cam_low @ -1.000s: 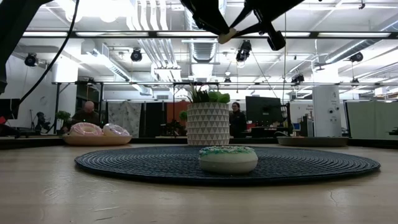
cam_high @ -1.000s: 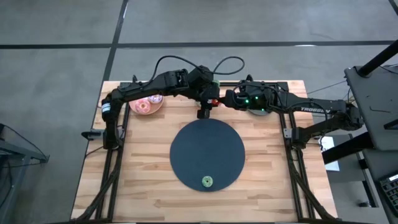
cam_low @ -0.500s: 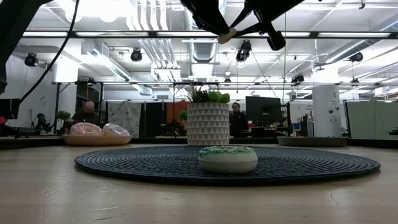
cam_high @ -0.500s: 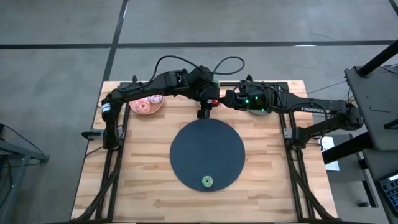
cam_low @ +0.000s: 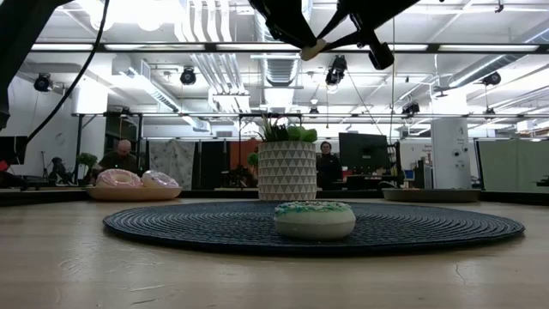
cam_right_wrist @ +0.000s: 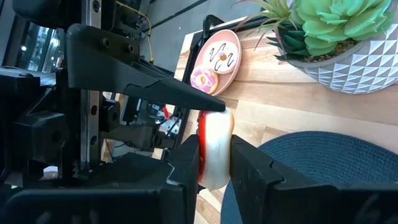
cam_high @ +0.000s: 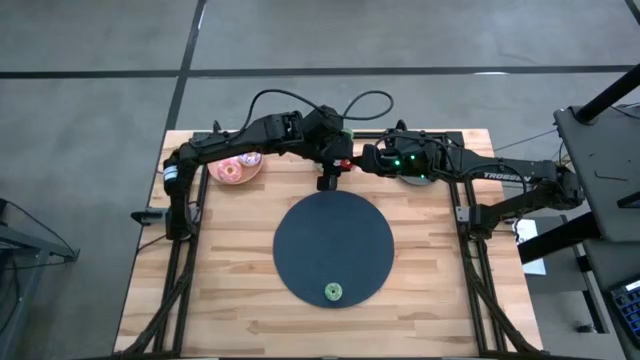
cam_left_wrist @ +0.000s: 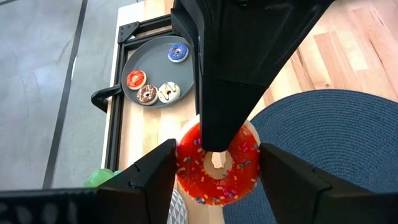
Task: Pick & Place donuts
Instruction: Put the small red donut on the gray plate
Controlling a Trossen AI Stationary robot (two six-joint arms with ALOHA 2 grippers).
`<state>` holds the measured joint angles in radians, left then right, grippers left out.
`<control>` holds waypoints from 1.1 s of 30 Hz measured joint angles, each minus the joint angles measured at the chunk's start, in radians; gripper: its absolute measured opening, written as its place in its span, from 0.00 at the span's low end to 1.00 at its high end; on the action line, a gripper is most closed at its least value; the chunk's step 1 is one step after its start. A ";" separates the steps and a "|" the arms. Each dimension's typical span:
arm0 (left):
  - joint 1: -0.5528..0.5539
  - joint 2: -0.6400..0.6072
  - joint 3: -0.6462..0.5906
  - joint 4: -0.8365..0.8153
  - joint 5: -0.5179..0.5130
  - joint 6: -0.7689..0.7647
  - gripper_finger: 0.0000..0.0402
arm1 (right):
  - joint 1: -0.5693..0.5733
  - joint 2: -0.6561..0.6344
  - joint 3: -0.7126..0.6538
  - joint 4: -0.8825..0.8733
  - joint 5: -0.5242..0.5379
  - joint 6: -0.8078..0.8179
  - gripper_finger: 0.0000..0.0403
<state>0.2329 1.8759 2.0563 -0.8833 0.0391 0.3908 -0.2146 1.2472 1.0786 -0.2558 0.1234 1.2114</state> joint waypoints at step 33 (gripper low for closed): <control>0.000 0.000 0.000 0.000 0.000 -0.006 0.48 | 0.000 0.000 0.000 0.000 0.006 0.004 0.19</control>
<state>0.2332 1.8758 2.0563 -0.8832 0.0391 0.3843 -0.2146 1.2472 1.0786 -0.2554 0.1295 1.2151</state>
